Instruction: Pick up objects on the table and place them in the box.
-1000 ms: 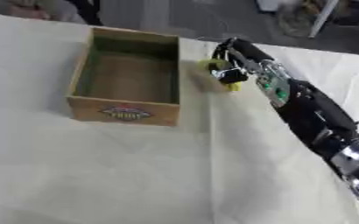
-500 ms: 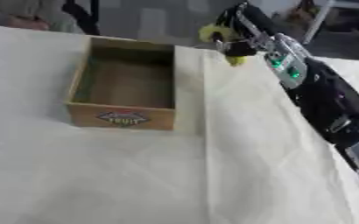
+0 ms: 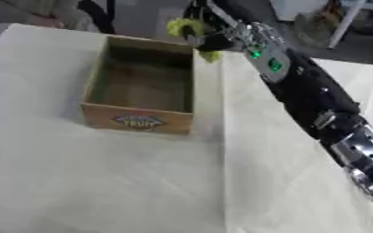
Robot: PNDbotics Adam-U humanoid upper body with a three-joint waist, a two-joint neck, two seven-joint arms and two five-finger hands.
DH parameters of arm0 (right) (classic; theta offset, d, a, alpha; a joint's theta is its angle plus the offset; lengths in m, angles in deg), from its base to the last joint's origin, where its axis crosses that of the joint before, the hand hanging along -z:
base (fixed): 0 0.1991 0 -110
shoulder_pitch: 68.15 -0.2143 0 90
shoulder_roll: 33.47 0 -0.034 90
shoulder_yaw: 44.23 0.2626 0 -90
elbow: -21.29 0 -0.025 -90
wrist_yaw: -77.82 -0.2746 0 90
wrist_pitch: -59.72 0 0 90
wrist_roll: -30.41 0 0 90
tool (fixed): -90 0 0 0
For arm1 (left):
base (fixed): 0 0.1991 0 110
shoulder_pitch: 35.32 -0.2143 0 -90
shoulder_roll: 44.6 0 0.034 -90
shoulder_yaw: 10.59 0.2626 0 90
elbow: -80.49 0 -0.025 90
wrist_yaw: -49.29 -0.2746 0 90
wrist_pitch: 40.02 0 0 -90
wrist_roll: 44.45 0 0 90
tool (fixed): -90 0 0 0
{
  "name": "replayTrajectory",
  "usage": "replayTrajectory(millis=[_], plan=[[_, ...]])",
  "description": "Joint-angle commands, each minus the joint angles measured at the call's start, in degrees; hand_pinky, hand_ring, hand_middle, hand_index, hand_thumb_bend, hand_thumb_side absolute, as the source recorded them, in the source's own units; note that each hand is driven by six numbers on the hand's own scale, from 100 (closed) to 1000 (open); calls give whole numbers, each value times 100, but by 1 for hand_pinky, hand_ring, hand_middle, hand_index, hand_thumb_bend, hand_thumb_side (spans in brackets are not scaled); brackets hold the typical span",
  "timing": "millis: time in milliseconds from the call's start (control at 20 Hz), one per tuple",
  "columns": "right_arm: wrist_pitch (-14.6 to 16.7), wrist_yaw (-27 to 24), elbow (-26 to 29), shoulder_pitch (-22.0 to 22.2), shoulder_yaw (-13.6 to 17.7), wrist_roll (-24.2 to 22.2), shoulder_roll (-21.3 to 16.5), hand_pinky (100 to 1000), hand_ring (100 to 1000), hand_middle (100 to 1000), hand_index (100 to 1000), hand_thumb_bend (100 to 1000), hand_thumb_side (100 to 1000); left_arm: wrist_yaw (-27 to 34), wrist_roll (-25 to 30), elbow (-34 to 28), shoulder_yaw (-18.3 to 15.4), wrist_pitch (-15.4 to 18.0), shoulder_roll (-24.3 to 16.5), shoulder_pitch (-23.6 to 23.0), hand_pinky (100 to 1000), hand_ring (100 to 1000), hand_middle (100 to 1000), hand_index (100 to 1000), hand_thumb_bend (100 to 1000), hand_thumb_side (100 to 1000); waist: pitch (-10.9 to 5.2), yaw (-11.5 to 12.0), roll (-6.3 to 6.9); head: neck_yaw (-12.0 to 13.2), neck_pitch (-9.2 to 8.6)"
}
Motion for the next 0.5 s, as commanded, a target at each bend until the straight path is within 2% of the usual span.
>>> replayTrajectory(millis=[50, 300, 500], plan=[[69, 179, -78, -194, -53, -80, 101, 179, 335, 472, 675, 100, 229, 39, 47, -126, 42, 2, 18, 99, 626, 874, 617, 691, 232, 591, -68, 54, 28, -79, -98], [234, 581, -272, -216, -188, -160, 365, 238, 378, 527, 714, 100, 262, 52, 76, -139, 65, 1, 51, 140, 626, 873, 617, 691, 233, 591, -22, 145, 20, -140, -132], [425, 960, -361, -176, -265, -201, 512, 350, 457, 622, 778, 100, 300, 52, 84, -138, 69, 0, 62, 146, 626, 874, 617, 691, 233, 591, -10, 126, 14, -148, -117]])
